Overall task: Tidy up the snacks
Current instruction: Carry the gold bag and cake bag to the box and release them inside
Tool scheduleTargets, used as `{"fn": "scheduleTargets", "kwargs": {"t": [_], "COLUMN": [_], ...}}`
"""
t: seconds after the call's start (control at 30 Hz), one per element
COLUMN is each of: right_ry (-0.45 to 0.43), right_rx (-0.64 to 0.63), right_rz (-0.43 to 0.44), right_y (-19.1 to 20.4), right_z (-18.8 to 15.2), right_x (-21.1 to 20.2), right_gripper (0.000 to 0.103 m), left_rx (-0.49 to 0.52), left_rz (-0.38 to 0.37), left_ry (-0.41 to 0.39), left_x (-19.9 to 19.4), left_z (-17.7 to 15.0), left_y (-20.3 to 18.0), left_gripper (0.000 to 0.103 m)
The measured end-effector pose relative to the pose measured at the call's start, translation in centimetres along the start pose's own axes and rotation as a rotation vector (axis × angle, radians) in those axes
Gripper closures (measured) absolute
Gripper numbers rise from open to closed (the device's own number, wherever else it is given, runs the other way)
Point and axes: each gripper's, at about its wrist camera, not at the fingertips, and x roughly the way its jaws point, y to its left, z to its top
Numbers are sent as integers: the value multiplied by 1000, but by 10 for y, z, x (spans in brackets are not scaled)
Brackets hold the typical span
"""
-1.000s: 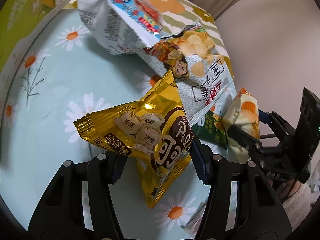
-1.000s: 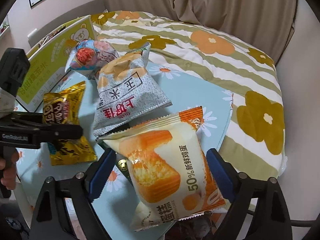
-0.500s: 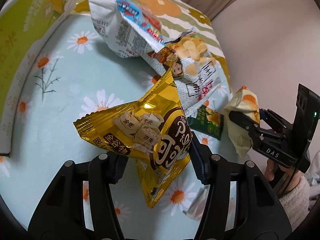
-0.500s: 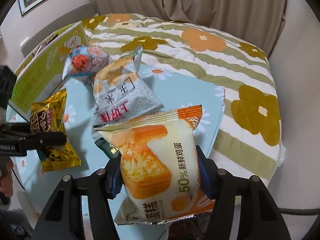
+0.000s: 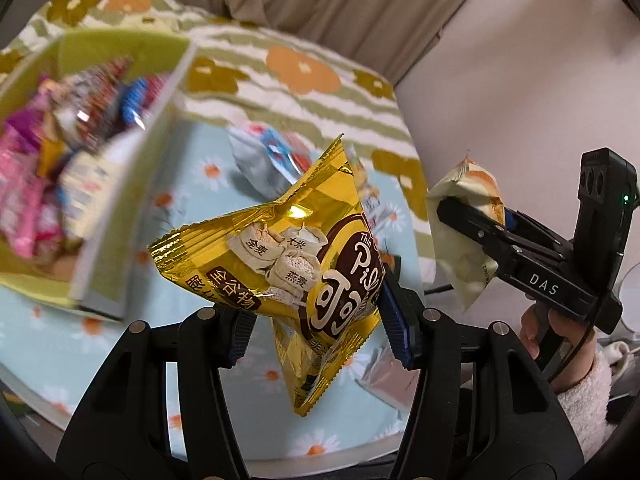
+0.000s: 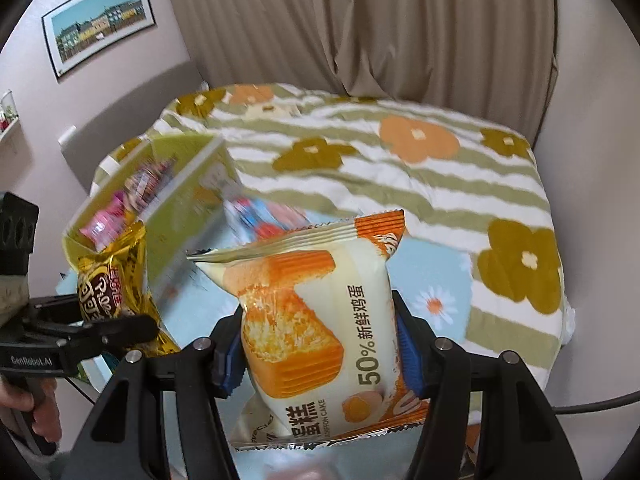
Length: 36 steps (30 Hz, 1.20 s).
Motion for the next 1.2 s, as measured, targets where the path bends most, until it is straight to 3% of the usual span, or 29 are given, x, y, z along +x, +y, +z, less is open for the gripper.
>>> {"fn": "scheduleTargets", "kwargs": {"t": [0.27,0.53,0.87,1.1,1.17,1.2], "right_ry": [-84,-107,-70,-32,-17,-8], "right_rx": [-40,-55,-10,68,86,92], "right_rz": [57,111,97,38,25,17], "right_y": [80,158,223,243,247,250], "right_z": [39,71,93,95,94,94], "right_x": [-20,0,36,63,68,71], "right_gripper": [46,46,46,46,46,46], "left_rx": [-8,-23,20,111,134,144], "left_rz": [47,80,92,110,121,131], "left_ry": [-92,-133,-70,6,20,26], "left_x": [-76,-122,-116,-84,-76,-71], "left_z": [23,54,104,129,134,136], "left_y": [52,125,215,243,248,250], "left_gripper": [51,51,51,51,41,22]}}
